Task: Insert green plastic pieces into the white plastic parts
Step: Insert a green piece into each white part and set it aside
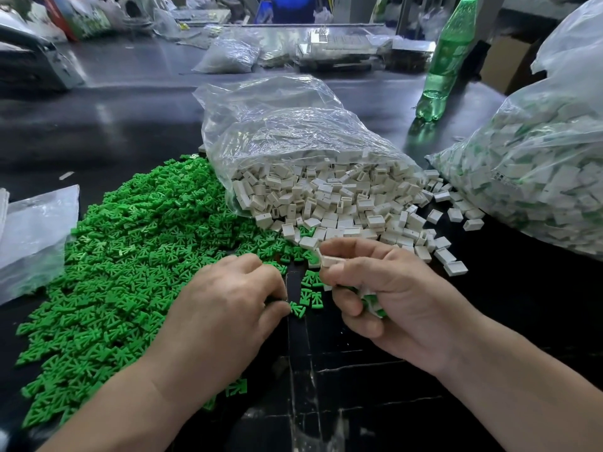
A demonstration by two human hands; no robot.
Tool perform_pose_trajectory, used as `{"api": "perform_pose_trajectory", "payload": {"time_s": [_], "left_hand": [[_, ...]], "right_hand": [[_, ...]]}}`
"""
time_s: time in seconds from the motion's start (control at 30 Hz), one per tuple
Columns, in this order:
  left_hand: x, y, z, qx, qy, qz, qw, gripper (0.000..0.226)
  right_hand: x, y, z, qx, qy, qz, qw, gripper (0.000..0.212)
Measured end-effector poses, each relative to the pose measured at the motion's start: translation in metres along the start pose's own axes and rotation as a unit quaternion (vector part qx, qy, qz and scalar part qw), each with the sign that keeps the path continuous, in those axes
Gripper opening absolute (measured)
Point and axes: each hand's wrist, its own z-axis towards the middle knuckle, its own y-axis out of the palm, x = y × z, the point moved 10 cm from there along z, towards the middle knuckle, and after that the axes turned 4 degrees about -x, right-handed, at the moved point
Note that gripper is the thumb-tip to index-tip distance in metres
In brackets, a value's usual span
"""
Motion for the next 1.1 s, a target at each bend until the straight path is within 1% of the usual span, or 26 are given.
{"api": "perform_pose_trajectory", "payload": {"time_s": [0.03,0.07,0.1,0.13,0.23,0.3,0.33,0.43,0.53,0.63,0.73,0.77,0.87,0.9,1.0,1.07,1.1], "left_hand": [[-0.003,-0.004,-0.001,0.015,-0.016,-0.049,0.999,0.011],[-0.008,-0.009,-0.002,0.033,-0.037,-0.119,0.992,0.011],[-0.013,-0.012,-0.003,0.046,-0.059,-0.201,0.977,0.011],[-0.018,-0.012,-0.004,0.049,-0.081,-0.283,0.954,0.015],[-0.024,-0.004,-0.005,0.03,-0.12,-0.495,0.86,0.028],[-0.026,0.002,-0.004,0.022,-0.13,-0.574,0.808,0.034],[-0.026,0.004,-0.003,0.016,-0.133,-0.593,0.794,0.036],[-0.024,0.006,-0.002,0.002,-0.131,-0.61,0.781,0.036],[-0.021,0.004,-0.002,0.01,-0.123,-0.622,0.773,0.026],[-0.017,0.004,-0.003,0.017,-0.113,-0.637,0.762,0.029],[-0.016,0.006,-0.002,0.027,-0.117,-0.665,0.737,0.022],[-0.017,0.007,-0.002,0.032,-0.119,-0.668,0.733,0.021],[-0.024,0.007,-0.004,0.044,-0.127,-0.637,0.759,0.023],[-0.025,0.008,-0.005,0.044,-0.129,-0.635,0.76,0.025],[-0.021,0.012,-0.005,0.029,-0.125,-0.658,0.742,0.026],[-0.016,0.016,-0.005,0.012,-0.129,-0.666,0.735,0.022],[-0.016,0.017,-0.005,0.006,-0.135,-0.663,0.737,0.017]], "right_hand": [[0.001,0.001,0.0,-0.003,0.005,-0.008,1.0,0.025],[0.001,0.003,-0.001,-0.012,0.007,-0.024,1.0,0.021],[0.0,0.006,-0.002,-0.023,0.006,-0.043,0.999,0.013],[0.0,0.008,-0.002,-0.031,0.006,-0.057,0.998,0.008],[0.0,0.01,-0.003,-0.028,0.01,-0.064,0.997,0.012],[0.001,0.009,-0.004,-0.023,0.015,-0.055,0.998,0.018],[0.001,0.008,-0.004,-0.019,0.017,-0.057,0.998,0.021],[0.002,0.01,-0.005,-0.022,0.016,-0.075,0.997,0.021],[0.0,0.013,-0.007,-0.03,0.013,-0.09,0.995,0.025],[-0.002,0.013,-0.007,-0.027,-0.006,-0.119,0.993,0.025],[-0.006,0.012,-0.007,-0.019,-0.032,-0.149,0.988,0.027],[-0.006,0.012,-0.007,-0.018,-0.037,-0.153,0.987,0.028],[-0.007,0.012,-0.007,-0.02,-0.047,-0.184,0.982,0.031],[-0.007,0.012,-0.007,-0.02,-0.051,-0.201,0.978,0.032],[-0.007,0.012,-0.007,-0.016,-0.062,-0.235,0.97,0.033],[-0.006,0.013,-0.007,-0.018,-0.066,-0.247,0.967,0.034],[-0.006,0.013,-0.007,-0.019,-0.067,-0.248,0.966,0.035]]}}
